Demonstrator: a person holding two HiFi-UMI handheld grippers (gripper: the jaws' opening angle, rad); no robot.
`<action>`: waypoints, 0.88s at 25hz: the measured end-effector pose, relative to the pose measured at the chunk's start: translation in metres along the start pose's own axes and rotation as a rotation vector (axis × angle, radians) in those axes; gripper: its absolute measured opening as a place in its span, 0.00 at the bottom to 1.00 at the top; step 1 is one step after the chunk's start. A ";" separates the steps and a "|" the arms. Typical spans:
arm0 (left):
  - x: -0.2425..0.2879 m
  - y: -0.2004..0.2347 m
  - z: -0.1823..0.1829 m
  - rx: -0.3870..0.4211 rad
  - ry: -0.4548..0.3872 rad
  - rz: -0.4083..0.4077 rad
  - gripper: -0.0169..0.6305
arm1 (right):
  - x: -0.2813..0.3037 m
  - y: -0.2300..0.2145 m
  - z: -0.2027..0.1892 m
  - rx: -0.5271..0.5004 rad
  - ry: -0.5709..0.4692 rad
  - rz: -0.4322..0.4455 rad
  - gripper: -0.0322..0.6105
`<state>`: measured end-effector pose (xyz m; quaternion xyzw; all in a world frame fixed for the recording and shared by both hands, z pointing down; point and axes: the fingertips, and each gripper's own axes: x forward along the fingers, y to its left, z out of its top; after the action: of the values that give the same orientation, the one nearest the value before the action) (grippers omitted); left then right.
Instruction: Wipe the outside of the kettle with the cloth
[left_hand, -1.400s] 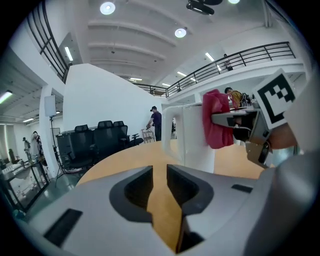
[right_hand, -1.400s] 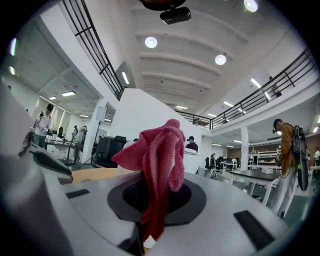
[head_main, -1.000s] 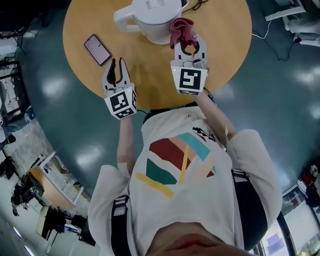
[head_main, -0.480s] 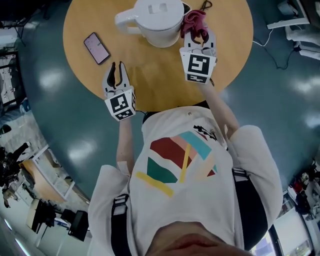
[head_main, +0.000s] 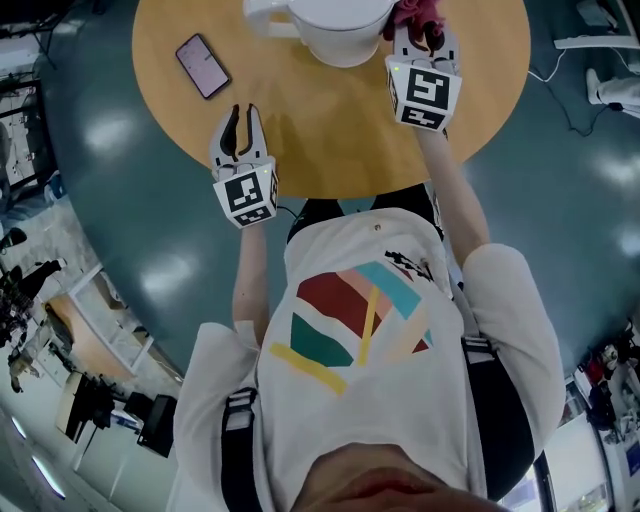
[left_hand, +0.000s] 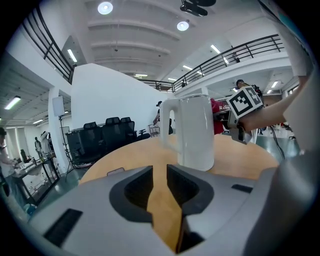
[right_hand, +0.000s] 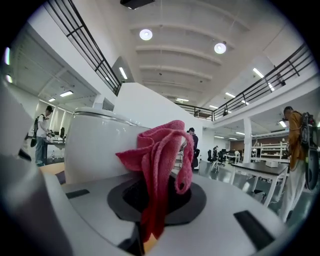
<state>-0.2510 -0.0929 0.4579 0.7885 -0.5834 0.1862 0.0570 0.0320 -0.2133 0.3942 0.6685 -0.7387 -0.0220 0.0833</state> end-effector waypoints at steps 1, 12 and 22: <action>-0.003 0.003 0.000 0.000 0.000 0.002 0.23 | -0.006 -0.002 0.000 0.019 -0.002 -0.021 0.11; -0.031 0.040 -0.017 -0.002 0.000 0.015 0.23 | -0.086 0.143 -0.037 0.068 0.019 0.047 0.11; -0.056 0.050 -0.042 -0.030 0.029 0.046 0.23 | -0.013 0.187 -0.059 -0.043 0.080 -0.019 0.11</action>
<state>-0.3220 -0.0457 0.4701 0.7711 -0.6032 0.1904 0.0729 -0.1421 -0.1757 0.4782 0.6737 -0.7279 -0.0121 0.1270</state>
